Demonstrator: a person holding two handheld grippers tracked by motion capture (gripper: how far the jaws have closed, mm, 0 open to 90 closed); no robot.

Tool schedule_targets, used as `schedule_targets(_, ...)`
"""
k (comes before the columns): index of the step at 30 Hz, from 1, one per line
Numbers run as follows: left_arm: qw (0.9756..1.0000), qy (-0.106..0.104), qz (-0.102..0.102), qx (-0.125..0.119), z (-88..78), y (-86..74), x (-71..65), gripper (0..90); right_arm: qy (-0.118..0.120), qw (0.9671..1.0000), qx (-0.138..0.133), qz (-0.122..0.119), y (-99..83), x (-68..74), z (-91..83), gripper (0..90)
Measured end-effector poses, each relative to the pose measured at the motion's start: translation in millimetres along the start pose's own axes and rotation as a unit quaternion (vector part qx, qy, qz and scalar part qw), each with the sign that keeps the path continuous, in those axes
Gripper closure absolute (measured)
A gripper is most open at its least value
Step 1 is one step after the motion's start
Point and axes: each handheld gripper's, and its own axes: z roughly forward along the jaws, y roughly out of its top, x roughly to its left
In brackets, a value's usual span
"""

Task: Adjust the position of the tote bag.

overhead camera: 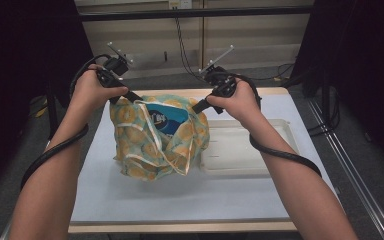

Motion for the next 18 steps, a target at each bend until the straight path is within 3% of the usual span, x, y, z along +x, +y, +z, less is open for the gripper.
schedule_targets(5, 1.0, 0.002, -0.008, 0.005, 3.2, -2.5, 0.4, 89.8, -0.011, 0.9999, 0.002, -0.011, -2.0, 3.9, -6.3, 74.9)
schedule_targets(8, 0.9998, 0.003, 0.004, 0.017, 3.1, -2.6, 1.4, 89.8, -0.022, 0.9996, 0.001, -0.02, -3.1, 7.9, -12.0, 67.7)
schedule_targets(9, 0.9999, 0.003, -0.009, 0.008, 5.1, -2.8, -0.6, 89.8, -0.024, 0.9994, 0.001, -0.024, -3.7, 9.5, -14.4, 66.2)
schedule_targets(12, 0.9998, 0.007, 0.0, 0.021, 6.1, -2.0, 0.0, 89.7, -0.024, 0.9991, 0.004, -0.035, -5.3, 13.2, -17.8, 60.3)
schedule_targets(18, 0.9997, 0.01, -0.009, 0.023, 6.9, -3.1, 0.2, 89.8, -0.017, 0.9986, 0.014, -0.049, -10.5, 18.6, -13.2, 47.5)
